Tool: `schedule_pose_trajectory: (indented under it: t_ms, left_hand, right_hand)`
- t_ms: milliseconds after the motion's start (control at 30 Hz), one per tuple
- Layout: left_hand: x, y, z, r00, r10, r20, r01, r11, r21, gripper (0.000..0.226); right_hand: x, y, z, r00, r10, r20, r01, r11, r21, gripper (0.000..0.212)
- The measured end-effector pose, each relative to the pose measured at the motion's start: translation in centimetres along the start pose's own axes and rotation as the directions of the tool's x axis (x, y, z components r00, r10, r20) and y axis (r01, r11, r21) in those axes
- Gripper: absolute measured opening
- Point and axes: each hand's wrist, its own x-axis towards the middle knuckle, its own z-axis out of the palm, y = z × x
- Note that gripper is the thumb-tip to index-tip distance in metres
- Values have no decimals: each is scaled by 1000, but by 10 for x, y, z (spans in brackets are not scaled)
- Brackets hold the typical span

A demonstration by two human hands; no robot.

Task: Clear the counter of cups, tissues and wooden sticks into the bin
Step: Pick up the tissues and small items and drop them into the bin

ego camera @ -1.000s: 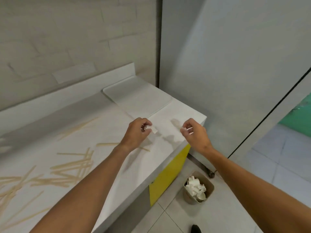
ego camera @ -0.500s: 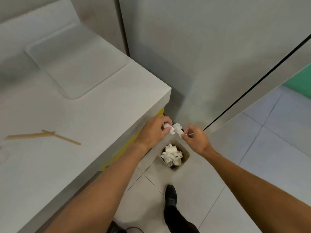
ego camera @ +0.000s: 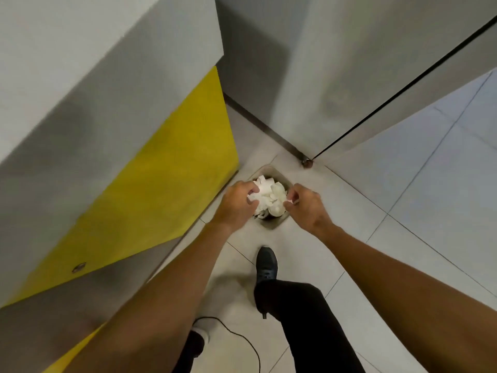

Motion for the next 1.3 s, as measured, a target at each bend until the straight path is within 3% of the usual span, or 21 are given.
schedule_pose_trajectory:
  t_ms: [167, 400, 633, 767, 867, 967, 1133, 1300]
  left_hand:
    - [-4, -21, 13, 994, -84, 71, 83, 996, 16, 39]
    - [-48, -14, -21, 995, -57, 82, 53, 998, 45, 37]
    - [-113, 0, -75, 999, 5, 42, -6, 1000, 20, 34]
    - [-161, 11, -111, 995, 96, -13, -96, 995, 33, 37]
    - [-211, 31, -150, 966, 244, -83, -241, 970, 41, 37]
    - [-265, 49, -197, 905, 376, -199, -377, 926, 36, 35]
    - [-349, 50, -284, 786, 457, -415, -479, 876, 57, 30]
    - [-420, 5, -353, 723, 426, -544, -376, 903, 209, 33]
  right_hand:
    - [-2, 18, 15, 1000, -7, 15, 8, 997, -83, 22]
    - [-38, -11, -7, 996, -70, 64, 70, 998, -7, 21]
    - [-106, -71, -25, 984, -181, 0, 180, 981, 76, 25]
    - [-161, -107, -27, 955, -268, -127, 283, 952, 119, 19]
    - [-211, -144, -27, 889, -325, -321, 390, 906, 163, 18]
    - [-259, -192, -27, 765, -415, -492, 538, 832, 135, 16]
    - [-318, -287, -26, 629, -578, -519, 703, 708, 63, 19]
    - [-362, -380, -2, 510, -696, -505, 815, 579, 26, 16]
